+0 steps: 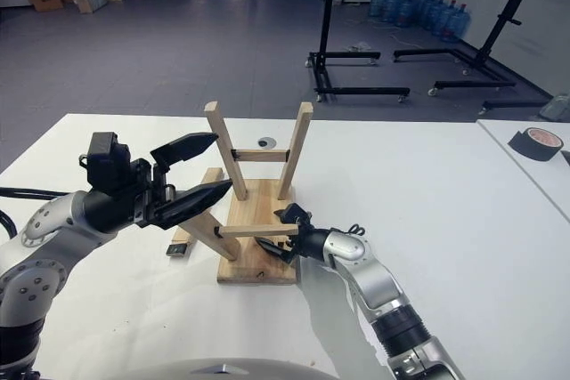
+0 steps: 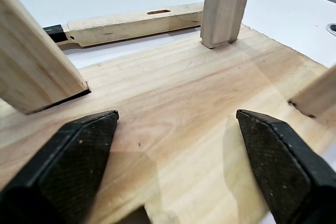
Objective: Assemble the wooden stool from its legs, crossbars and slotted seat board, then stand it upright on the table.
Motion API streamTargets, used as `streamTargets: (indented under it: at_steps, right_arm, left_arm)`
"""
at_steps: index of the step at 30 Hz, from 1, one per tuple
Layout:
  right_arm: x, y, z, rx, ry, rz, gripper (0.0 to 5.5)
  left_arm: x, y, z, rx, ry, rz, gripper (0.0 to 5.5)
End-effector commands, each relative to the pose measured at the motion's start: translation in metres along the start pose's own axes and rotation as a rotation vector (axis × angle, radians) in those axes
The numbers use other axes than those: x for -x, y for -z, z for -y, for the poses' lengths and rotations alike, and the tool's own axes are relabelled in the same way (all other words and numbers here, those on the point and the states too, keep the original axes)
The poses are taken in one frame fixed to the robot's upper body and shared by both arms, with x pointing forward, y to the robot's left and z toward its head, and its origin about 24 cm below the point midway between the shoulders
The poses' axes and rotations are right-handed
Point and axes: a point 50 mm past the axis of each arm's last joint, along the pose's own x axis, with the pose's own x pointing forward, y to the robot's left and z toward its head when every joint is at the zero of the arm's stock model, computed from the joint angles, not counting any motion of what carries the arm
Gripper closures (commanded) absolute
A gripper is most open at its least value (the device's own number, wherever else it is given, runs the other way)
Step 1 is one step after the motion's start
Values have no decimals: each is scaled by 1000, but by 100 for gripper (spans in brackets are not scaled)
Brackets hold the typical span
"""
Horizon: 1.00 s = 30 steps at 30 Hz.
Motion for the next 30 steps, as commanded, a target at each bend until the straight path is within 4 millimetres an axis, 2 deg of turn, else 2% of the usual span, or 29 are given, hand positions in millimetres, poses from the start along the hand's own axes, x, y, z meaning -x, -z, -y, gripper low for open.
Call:
streamTargets:
  at_steps: [1, 5, 8, 10, 12, 16, 18, 20, 23, 25, 28, 30]
  right_arm:
    - [4, 48, -10, -77, -8, -237, 136]
    - [5, 50, -10, -78, -6, -244, 136]
    - [5, 51, -8, -79, 3, -250, 136]
    - [4, 53, -9, -85, 12, -258, 136]
    - [4, 55, -9, -92, 17, -261, 136]
    - [3, 56, -10, -102, 25, -257, 136]
    - [3, 56, -12, -107, 28, -254, 136]
    - [2, 56, -12, -108, 31, -252, 136]
    - [2, 56, -12, -110, 38, -248, 136]
    - [2, 56, -12, -110, 39, -249, 136]
    - [2, 57, -12, -106, 42, -253, 136]
    - [1, 57, -12, -105, 49, -251, 136]
  left_arm:
    - [17, 62, -1, 207, -80, -269, 103]
    - [18, 52, -5, 147, -109, -223, 103]
    - [16, 25, -13, 89, -144, -75, 103]
    - [18, 5, -26, 76, -215, 65, 103]
    - [20, -8, -31, 73, -247, 148, 103]
    - [21, -25, -28, 83, -241, 252, 103]
    - [25, -30, -36, 86, -302, 290, 103]
    - [37, -17, -57, 92, -475, 214, 103]
    - [54, 25, -84, 116, -749, -29, 103]
    - [58, 54, -86, 106, -810, -225, 103]
    - [63, 99, -76, 158, -826, -464, 103]
    - [63, 119, -73, 171, -853, -568, 103]
